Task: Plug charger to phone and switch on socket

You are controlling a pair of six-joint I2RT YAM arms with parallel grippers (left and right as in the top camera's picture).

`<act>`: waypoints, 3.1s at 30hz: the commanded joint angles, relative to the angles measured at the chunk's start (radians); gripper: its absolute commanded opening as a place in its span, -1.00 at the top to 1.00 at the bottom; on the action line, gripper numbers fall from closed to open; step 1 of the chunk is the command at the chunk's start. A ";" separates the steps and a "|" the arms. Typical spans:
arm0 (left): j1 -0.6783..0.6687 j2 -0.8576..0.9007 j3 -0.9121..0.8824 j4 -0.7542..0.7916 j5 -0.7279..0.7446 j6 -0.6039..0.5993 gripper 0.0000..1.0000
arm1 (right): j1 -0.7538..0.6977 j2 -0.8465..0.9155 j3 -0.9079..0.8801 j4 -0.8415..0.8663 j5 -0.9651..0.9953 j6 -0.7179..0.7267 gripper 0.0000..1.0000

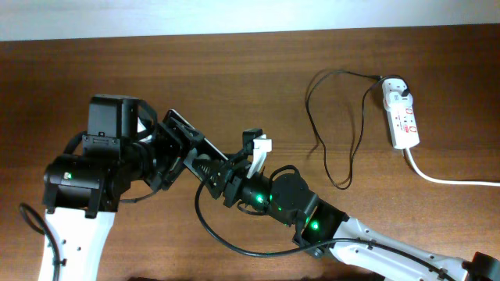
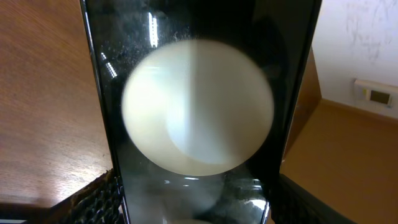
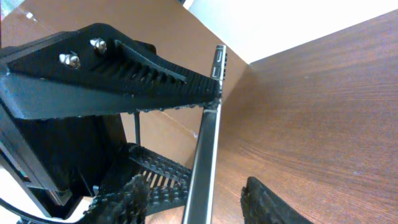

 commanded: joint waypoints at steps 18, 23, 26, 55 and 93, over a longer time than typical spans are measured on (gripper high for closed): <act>-0.075 -0.001 0.006 0.013 -0.036 -0.008 -0.47 | 0.005 0.003 0.016 -0.050 0.019 0.052 0.67; -0.075 -0.001 0.006 0.013 -0.065 -0.008 -0.98 | 0.004 0.003 0.017 -0.046 0.016 0.087 0.76; -0.074 -0.005 0.007 0.040 -0.063 -0.008 -0.98 | -0.005 0.000 0.017 -0.038 0.015 0.134 0.80; -0.051 -0.673 -0.475 0.229 -0.140 -0.390 -0.98 | -0.167 -0.038 0.016 -0.042 -0.521 0.584 0.92; -0.053 -0.505 -0.478 0.354 -0.108 -0.469 0.79 | -0.092 -0.038 0.016 -0.047 -0.465 1.051 0.92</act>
